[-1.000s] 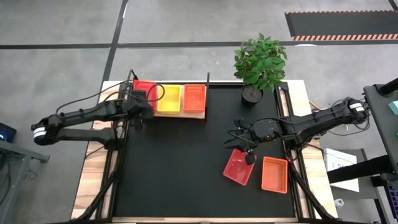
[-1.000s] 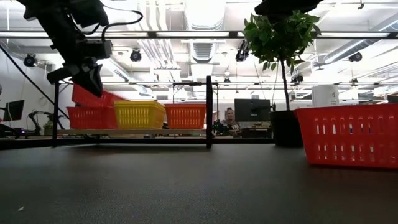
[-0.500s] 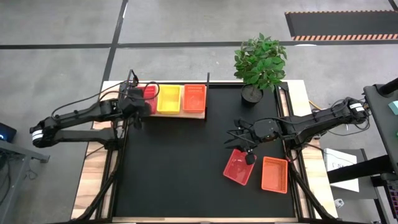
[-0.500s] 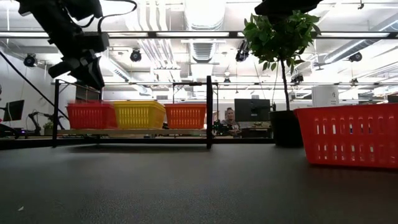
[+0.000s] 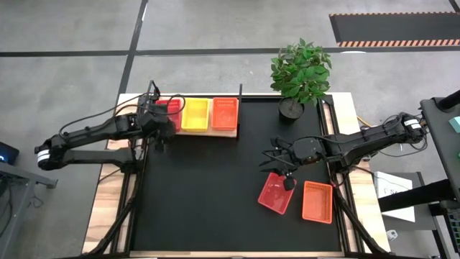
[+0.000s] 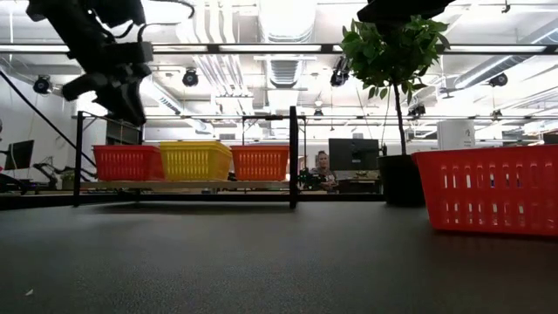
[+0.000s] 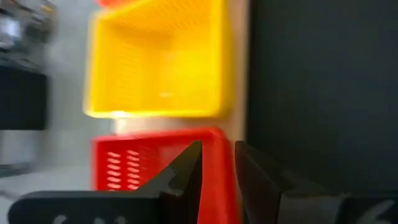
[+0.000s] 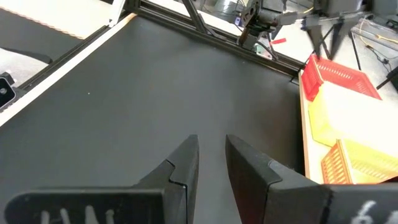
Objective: Stack baskets on shelf by color
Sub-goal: Stack the top red bin on top of the other red bin on the shelf, then stack the red bin on top of the other red bins on the shelf
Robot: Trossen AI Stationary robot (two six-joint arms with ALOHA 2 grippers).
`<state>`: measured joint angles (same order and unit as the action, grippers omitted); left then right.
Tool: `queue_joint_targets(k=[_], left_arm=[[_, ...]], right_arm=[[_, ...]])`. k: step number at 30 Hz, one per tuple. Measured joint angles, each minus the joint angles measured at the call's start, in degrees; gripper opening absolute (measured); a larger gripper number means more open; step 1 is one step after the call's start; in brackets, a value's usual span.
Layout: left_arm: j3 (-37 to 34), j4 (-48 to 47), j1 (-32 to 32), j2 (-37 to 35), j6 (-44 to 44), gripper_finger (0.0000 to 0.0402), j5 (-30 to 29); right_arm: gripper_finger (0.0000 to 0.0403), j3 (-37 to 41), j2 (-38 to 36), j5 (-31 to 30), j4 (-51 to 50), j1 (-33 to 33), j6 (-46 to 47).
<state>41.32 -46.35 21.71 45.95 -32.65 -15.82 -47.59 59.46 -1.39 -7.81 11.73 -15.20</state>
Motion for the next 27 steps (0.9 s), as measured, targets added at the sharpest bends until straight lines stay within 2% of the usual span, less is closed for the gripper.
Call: queue_joint_targets(k=[5, 8, 10, 12, 14, 16, 20, 23, 25, 27], left_arm=[[0.05, -10.67, 0.0, 1.92, 4.54, 0.0075, 1.9], [-1.85, -13.19, 0.04, 4.28, 6.53, 0.0048, 1.4], [-2.99, -12.2, 0.04, 6.06, 6.75, 0.0022, -2.62], [-3.95, -11.18, 0.04, 8.11, 7.14, 0.0006, -9.25], [-4.23, -10.52, 0.04, 10.25, 8.01, 0.0008, -14.99], [-3.99, -10.37, 0.04, 11.88, 8.25, 0.001, -16.87], [-3.84, -9.13, 0.04, 13.76, 8.4, 0.0002, -16.39], [-3.84, -8.98, -0.01, 14.15, 11.27, 0.0001, -11.86], [-3.8, -8.5, -0.25, 14.19, 16.21, 0.0001, -8.56], [-3.05, -9.19, -1.45, 13.87, 19.3, 0.0001, -7.39]], right_arm=[[0.0073, 0.0, 0.0, 0.0, 0.0, -0.02, 0.0], [0.0073, 0.02, 0.0, -0.02, 0.04, 0.0, -0.39], [0.0073, 0.02, 0.0, -0.06, 0.43, -0.02, -0.59], [0.0073, 0.02, 0.0, -0.07, 0.88, -0.01, -0.59], [0.0073, 0.02, 0.0, -0.07, 0.87, -0.02, -0.51], [0.0073, 0.03, 0.0, -0.07, 0.87, -0.02, -0.37], [0.0073, 0.02, 0.0, -0.09, 0.87, -0.01, -0.24], [0.0073, 0.04, 0.0, -0.09, 0.85, -0.02, -0.15], [0.0073, 0.03, 0.0, -0.09, 0.83, -0.02, 0.25], [0.0073, 0.11, 0.0, -0.09, 0.85, -0.02, 0.26]])
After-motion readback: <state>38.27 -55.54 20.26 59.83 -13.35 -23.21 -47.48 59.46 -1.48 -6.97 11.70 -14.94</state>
